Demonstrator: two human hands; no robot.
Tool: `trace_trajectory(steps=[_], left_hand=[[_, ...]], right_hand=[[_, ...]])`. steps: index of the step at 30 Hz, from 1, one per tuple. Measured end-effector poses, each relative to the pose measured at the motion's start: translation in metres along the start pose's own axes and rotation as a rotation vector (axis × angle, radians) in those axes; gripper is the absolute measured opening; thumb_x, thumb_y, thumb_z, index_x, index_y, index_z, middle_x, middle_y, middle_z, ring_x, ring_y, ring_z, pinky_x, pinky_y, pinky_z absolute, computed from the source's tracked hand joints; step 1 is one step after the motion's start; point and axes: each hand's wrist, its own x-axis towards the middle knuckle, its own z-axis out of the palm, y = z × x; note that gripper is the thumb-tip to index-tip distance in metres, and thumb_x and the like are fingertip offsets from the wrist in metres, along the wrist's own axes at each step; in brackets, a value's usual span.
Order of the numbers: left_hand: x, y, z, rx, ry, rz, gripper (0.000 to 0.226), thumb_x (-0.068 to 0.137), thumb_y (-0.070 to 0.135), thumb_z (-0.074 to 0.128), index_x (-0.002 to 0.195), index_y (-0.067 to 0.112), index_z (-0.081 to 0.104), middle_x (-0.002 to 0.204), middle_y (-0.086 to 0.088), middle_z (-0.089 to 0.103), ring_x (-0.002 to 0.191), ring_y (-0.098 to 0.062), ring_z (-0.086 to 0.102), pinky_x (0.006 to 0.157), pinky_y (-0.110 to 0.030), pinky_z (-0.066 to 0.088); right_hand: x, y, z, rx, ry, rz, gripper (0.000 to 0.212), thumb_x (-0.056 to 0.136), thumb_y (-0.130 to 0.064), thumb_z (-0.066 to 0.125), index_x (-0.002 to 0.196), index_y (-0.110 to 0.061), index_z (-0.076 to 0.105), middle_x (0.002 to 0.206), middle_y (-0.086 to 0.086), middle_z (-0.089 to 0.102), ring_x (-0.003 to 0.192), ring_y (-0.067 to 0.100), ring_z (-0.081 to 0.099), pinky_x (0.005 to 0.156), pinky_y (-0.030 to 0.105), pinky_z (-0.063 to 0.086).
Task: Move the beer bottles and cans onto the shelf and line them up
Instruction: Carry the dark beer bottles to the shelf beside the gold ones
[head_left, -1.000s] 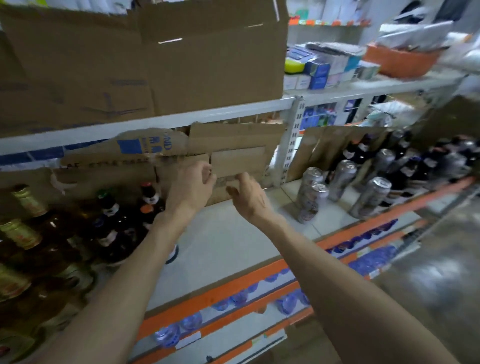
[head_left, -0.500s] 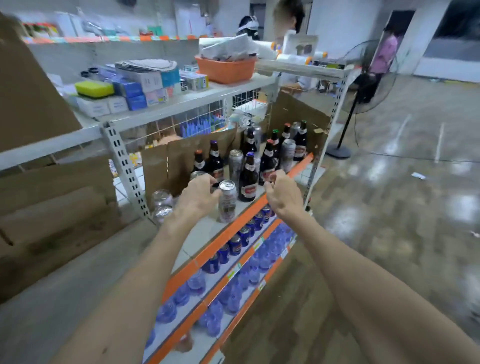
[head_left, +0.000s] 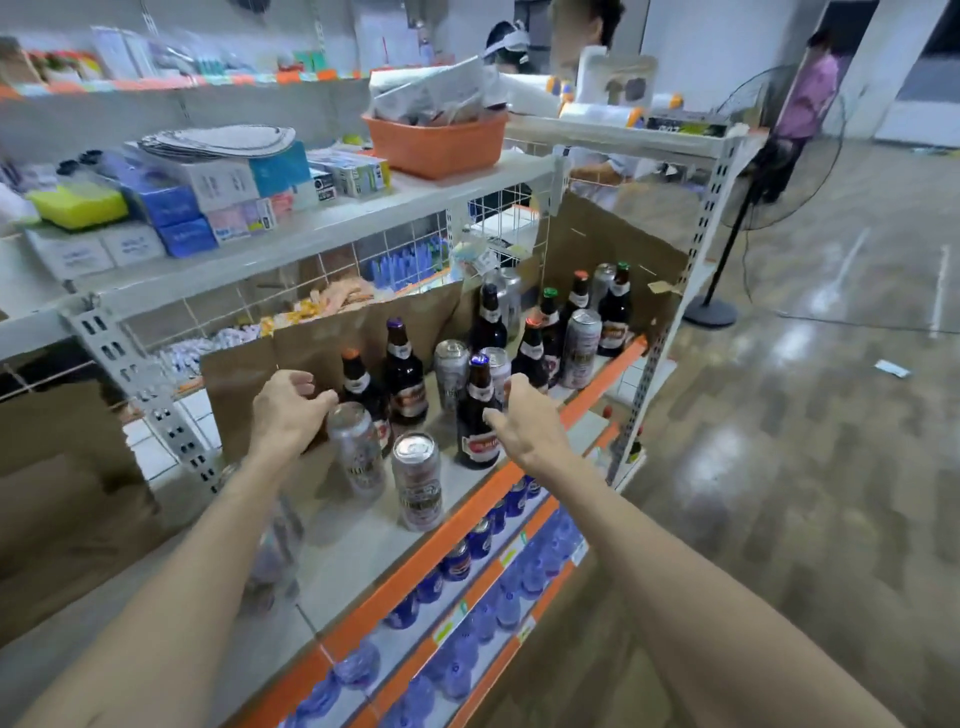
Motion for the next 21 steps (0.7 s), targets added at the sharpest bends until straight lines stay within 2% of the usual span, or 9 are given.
trace_trajectory(steps=[4,5,7,8,11,15,18,21], left_hand=[[0.052,0.002,0.039,0.02,-0.08,-0.082,0.066,0.08,0.032,0.08,0.134,0.003,0.054,0.132,-0.013,0.061,0.122,-0.029,0.057,0.095,-0.036,0.043],[0.064,0.0,0.05,0.018,-0.118,-0.103,0.064,0.08,0.032,0.08,0.132,0.003,0.056,0.129,-0.013,0.063,0.117,-0.03,0.059,0.087,-0.035,0.044],[0.085,-0.005,0.07,0.021,-0.164,-0.112,0.046,0.081,0.028,0.079,0.116,0.004,0.062,0.113,-0.013,0.067,0.1,-0.029,0.062,0.068,-0.031,0.041],[0.091,-0.007,0.077,0.024,-0.152,-0.107,0.037,0.083,0.026,0.077,0.109,0.004,0.063,0.109,-0.014,0.068,0.096,-0.03,0.062,0.066,-0.032,0.039],[0.101,-0.014,0.089,0.013,-0.075,-0.056,0.022,0.085,0.023,0.076,0.096,0.009,0.063,0.1,-0.013,0.069,0.094,-0.031,0.064,0.071,-0.033,0.04],[0.104,-0.009,0.092,0.015,-0.082,-0.046,0.028,0.079,0.03,0.081,0.087,0.01,0.064,0.085,-0.006,0.068,0.081,-0.025,0.063,0.066,-0.035,0.043],[0.098,0.0,0.091,0.04,-0.053,-0.026,0.026,0.078,0.033,0.08,0.083,0.012,0.065,0.081,-0.006,0.07,0.082,-0.028,0.067,0.068,-0.039,0.048],[0.087,0.027,0.075,0.044,0.054,0.017,0.026,0.081,0.031,0.078,0.089,0.01,0.065,0.086,-0.006,0.068,0.084,-0.027,0.063,0.065,-0.035,0.042]], right_hand=[[0.067,-0.001,0.024,0.053,-0.053,0.046,0.04,0.092,-0.025,0.061,0.12,-0.003,0.044,0.114,0.016,0.059,0.103,0.036,0.058,0.082,0.041,0.048],[0.079,0.0,0.031,0.06,-0.074,0.062,0.041,0.091,-0.025,0.062,0.121,-0.004,0.044,0.114,0.016,0.059,0.103,0.036,0.058,0.083,0.042,0.048],[0.097,0.01,0.043,0.087,-0.085,0.061,0.034,0.089,-0.025,0.063,0.113,-0.007,0.047,0.107,0.013,0.061,0.1,0.034,0.059,0.081,0.04,0.047],[0.101,0.016,0.047,0.119,-0.079,0.044,0.028,0.089,-0.024,0.064,0.109,-0.01,0.051,0.104,0.011,0.062,0.098,0.032,0.059,0.079,0.039,0.047],[0.105,0.03,0.051,0.222,-0.078,-0.02,0.022,0.089,-0.027,0.065,0.107,-0.016,0.058,0.099,0.004,0.067,0.092,0.023,0.062,0.079,0.039,0.049],[0.111,0.033,0.044,0.204,-0.148,-0.073,0.018,0.09,-0.033,0.063,0.1,-0.02,0.054,0.085,0.002,0.065,0.08,0.024,0.06,0.072,0.039,0.048],[0.112,0.027,0.04,0.157,-0.165,-0.099,0.02,0.089,-0.037,0.063,0.092,-0.02,0.052,0.088,0.006,0.066,0.083,0.028,0.061,0.074,0.043,0.049],[0.111,0.008,0.032,0.091,-0.17,-0.187,0.024,0.09,-0.038,0.061,0.097,-0.016,0.053,0.095,0.012,0.067,0.089,0.034,0.061,0.076,0.043,0.049]])
